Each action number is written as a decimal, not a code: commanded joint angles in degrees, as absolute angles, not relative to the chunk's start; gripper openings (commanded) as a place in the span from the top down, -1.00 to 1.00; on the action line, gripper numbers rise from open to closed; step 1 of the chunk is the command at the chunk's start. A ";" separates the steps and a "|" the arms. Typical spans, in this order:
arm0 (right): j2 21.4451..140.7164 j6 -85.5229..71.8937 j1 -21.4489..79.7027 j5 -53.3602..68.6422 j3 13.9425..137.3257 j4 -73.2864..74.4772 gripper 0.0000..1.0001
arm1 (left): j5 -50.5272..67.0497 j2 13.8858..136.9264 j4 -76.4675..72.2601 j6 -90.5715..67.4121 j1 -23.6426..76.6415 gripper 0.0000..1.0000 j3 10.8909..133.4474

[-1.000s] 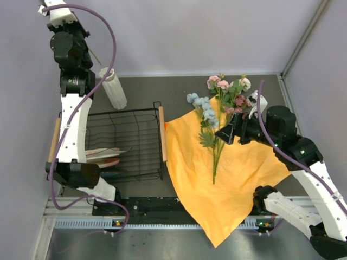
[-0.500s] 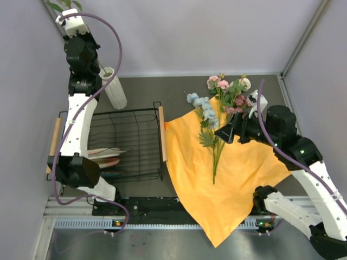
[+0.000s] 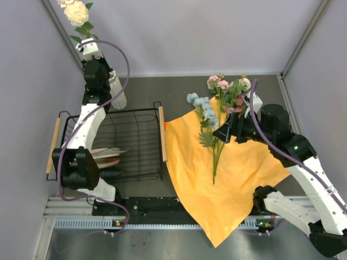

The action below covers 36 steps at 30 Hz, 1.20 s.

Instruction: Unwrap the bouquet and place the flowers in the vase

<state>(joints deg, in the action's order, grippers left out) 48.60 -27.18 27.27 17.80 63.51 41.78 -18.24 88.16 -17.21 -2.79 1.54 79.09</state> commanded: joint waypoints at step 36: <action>48.87 -27.95 28.04 18.02 62.67 39.46 -0.74 | -19.33 93.34 -31.29 0.26 0.62 0.85 71.55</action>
